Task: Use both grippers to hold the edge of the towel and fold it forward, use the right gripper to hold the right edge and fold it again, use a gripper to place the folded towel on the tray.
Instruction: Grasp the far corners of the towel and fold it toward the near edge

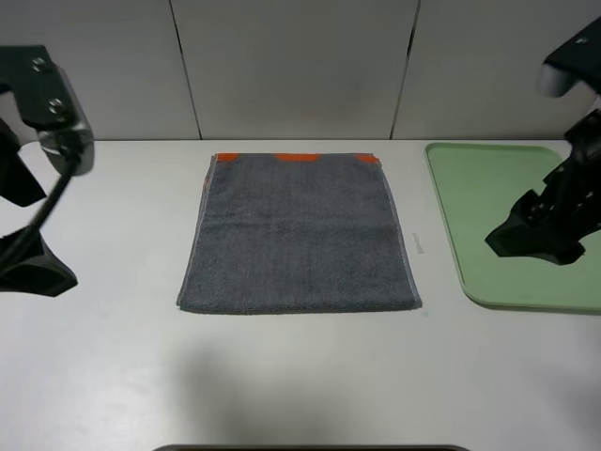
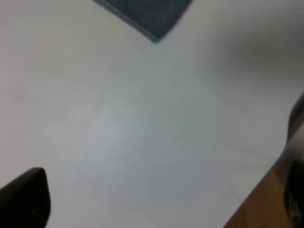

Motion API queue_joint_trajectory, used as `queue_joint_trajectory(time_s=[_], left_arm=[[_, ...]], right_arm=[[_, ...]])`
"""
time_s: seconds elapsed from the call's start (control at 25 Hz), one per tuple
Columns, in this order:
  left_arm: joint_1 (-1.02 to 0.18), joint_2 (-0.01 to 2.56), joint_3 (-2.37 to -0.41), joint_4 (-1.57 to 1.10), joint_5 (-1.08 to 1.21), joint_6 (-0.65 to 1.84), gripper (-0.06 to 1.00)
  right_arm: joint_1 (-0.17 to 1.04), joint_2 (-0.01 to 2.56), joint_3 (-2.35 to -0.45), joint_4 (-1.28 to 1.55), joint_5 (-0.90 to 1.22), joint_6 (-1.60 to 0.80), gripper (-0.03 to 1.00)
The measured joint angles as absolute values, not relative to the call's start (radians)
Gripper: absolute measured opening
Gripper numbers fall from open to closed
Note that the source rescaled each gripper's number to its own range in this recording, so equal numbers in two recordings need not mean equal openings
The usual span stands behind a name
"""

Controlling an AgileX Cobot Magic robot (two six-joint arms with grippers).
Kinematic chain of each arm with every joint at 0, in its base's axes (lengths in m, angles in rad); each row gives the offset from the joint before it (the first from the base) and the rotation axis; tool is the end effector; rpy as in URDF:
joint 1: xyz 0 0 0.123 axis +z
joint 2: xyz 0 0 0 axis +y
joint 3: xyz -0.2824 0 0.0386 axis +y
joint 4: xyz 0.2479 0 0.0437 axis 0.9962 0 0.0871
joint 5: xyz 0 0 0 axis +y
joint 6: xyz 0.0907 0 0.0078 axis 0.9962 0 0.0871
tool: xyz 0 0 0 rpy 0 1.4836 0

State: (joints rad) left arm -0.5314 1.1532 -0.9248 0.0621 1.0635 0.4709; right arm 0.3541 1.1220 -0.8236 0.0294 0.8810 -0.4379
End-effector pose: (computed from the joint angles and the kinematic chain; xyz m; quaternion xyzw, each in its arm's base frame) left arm 0.1789 -0.0994 0.2983 0.4809 0.8572 0.0239 0.1827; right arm 0.1905 0.0726 0.2822 -0.3688 0.8987 0.0033 0.2373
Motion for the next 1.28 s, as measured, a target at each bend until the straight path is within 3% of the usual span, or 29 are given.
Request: queue_joint_trajectory(time_s=[0.36, 1.28], left_arm=[[-0.575, 1.336, -0.925, 0.074, 1.017, 0.583, 0.99], [-0.575, 1.679, -0.925, 0.022, 0.676, 0.898, 0.99]], right_arm=[[0.494, 1.271, -0.824, 0.000, 0.799, -0.500, 1.00], [0.500, 1.560, -0.824, -0.033, 0.629, -0.939, 1.00]])
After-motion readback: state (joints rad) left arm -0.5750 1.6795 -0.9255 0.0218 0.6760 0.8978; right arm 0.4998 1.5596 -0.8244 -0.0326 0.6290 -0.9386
